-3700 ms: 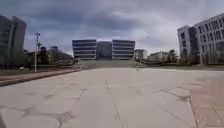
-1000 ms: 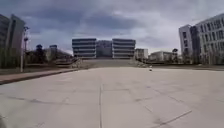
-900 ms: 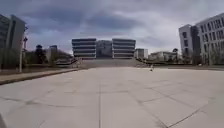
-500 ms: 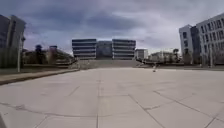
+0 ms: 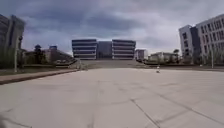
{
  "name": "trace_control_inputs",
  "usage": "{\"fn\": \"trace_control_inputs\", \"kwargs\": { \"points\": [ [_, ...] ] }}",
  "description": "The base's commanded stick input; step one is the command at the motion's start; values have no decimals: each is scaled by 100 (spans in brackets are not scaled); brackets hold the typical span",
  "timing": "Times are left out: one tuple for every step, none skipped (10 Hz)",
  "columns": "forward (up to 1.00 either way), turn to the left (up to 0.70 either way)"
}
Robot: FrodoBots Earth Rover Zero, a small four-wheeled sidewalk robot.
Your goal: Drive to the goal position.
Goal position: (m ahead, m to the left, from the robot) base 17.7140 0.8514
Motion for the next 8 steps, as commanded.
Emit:
{"fn": "trace_control_inputs", "kwargs": {
  "points": [
    [70,0],
    [70,0],
    [70,0],
    [70,0],
    [70,0],
    [70,0],
    [70,0],
    [70,0]
  ]
}}
